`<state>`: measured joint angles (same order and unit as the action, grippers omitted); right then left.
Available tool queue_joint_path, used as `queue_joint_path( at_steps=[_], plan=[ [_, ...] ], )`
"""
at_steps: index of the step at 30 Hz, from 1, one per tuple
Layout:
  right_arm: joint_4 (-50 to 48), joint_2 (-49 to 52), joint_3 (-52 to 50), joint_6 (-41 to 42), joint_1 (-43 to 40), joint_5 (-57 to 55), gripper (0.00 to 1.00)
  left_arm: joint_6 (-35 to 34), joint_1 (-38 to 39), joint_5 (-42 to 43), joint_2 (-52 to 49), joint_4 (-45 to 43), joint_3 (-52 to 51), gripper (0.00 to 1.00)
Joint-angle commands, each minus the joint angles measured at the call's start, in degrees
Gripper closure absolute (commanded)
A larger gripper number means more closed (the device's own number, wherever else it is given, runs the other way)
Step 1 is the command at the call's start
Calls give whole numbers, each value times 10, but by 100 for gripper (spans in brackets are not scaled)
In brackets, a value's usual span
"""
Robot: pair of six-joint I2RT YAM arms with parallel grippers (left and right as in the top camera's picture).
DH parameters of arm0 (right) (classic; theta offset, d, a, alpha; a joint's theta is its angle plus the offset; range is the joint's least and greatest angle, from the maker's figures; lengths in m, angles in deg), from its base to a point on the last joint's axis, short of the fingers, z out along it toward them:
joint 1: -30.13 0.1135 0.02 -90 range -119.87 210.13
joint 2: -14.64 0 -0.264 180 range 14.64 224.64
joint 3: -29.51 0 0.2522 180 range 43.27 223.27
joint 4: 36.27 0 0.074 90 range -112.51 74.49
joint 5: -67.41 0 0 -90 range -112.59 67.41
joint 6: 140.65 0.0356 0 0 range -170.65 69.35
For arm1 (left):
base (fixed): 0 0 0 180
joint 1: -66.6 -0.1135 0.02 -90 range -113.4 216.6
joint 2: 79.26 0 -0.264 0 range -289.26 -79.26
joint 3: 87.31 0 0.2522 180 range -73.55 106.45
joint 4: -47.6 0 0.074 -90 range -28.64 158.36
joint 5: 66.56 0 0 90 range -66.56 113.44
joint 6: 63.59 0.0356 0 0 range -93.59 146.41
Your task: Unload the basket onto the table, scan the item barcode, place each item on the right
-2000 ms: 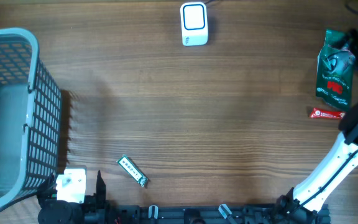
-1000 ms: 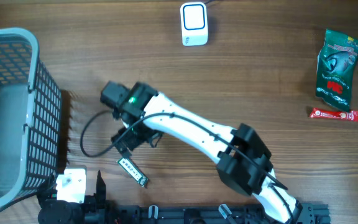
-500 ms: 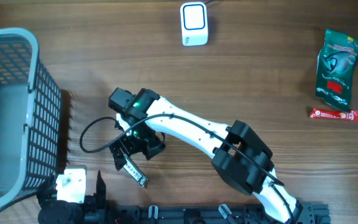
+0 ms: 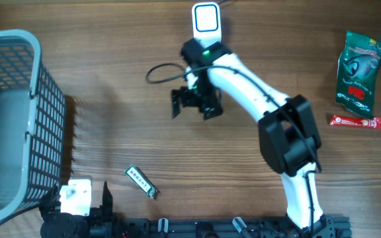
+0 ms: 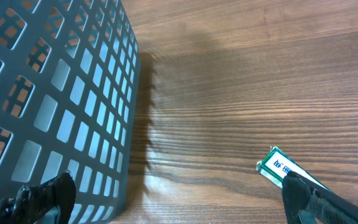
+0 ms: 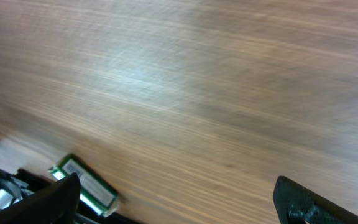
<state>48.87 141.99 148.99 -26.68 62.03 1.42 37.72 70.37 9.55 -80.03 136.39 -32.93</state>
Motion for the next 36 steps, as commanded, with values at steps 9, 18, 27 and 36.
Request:
queue_joint_path(
  at_steps=[9,18,27,36],
  plan=[
    [100,-30,-1,-101,-132,-3,0,5,2,-6,3,-2,1,0],
    [112,-38,-1,-104,-136,-3,0,5,2,-6,3,-1,1,0],
    [115,-38,-1,-103,-135,-3,0,123,2,-12,3,-102,1,0],
    [143,-38,-1,-103,-132,0,0,96,2,31,3,-494,3,0]
  ],
)
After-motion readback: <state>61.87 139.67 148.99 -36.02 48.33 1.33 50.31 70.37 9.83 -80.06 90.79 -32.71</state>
